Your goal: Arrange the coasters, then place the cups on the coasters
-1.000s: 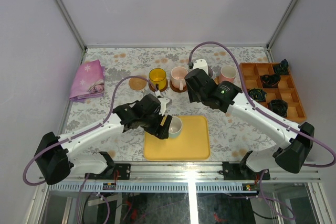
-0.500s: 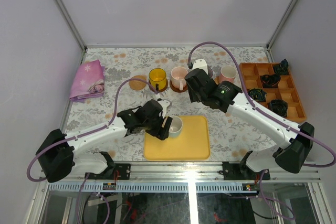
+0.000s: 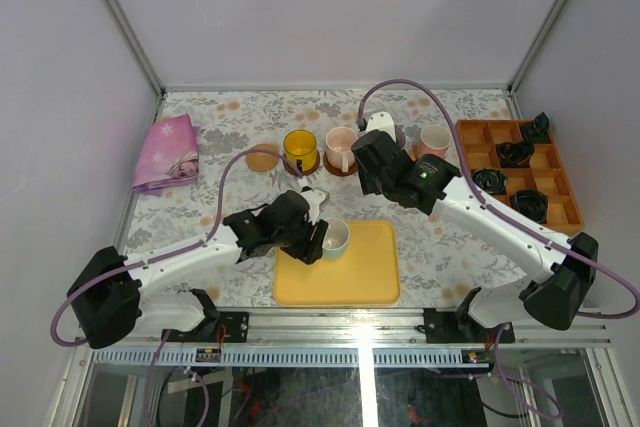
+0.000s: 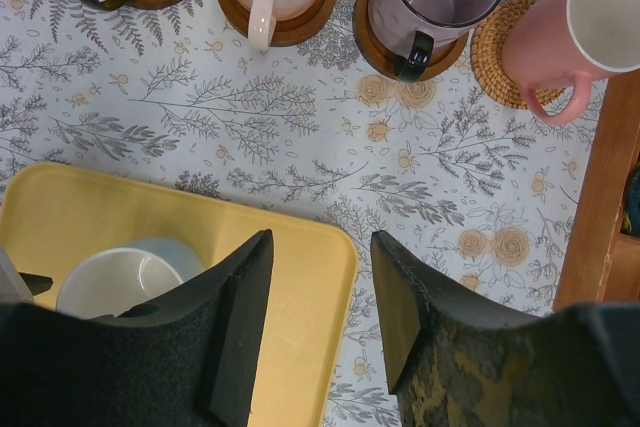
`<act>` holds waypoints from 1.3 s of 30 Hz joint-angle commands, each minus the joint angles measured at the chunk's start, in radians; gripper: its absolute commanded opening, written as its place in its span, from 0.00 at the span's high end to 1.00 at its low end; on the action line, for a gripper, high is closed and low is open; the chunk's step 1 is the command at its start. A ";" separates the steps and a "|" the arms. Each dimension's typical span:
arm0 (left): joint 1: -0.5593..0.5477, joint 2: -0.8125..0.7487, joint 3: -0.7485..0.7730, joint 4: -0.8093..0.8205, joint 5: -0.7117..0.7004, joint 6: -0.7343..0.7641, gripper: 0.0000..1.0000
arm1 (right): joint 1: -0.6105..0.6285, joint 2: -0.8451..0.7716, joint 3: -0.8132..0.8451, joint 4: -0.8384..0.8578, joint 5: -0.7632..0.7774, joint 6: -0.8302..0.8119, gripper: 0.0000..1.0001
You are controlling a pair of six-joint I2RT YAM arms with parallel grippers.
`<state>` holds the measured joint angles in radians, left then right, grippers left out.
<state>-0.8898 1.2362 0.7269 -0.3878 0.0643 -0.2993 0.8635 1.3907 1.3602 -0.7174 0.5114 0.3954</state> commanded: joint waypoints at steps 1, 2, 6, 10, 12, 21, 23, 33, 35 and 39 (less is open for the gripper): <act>-0.009 0.014 -0.003 0.088 0.021 0.030 0.44 | -0.008 0.009 0.018 0.039 -0.005 -0.006 0.49; -0.009 0.021 0.000 0.091 0.023 0.033 0.45 | -0.008 0.011 0.019 0.039 -0.007 -0.007 0.50; -0.015 0.039 0.008 0.092 0.042 0.043 0.47 | -0.008 0.013 0.018 0.039 -0.011 -0.008 0.50; -0.018 0.062 0.009 0.094 0.046 0.052 0.50 | -0.008 0.010 0.013 0.040 -0.010 -0.007 0.50; -0.018 0.075 0.010 0.101 0.048 0.056 0.51 | -0.008 0.009 0.008 0.041 -0.011 -0.003 0.50; -0.027 0.117 0.011 0.140 0.063 0.058 0.84 | -0.008 0.007 -0.013 0.050 -0.024 0.015 0.51; -0.031 0.121 0.010 0.144 0.063 0.059 1.00 | -0.008 0.008 -0.015 0.052 -0.026 0.015 0.51; -0.060 0.094 0.028 0.124 -0.035 0.061 1.00 | -0.008 0.015 -0.028 0.066 -0.031 0.012 0.54; -0.066 0.057 0.029 0.120 -0.079 0.058 1.00 | -0.008 0.013 -0.031 0.073 -0.024 0.010 0.56; -0.067 -0.018 0.046 0.089 -0.171 0.045 1.00 | -0.009 0.008 -0.041 0.094 -0.015 0.003 0.62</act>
<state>-0.9493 1.3125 0.7277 -0.3271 0.0177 -0.2489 0.8631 1.4048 1.3254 -0.6739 0.4778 0.3996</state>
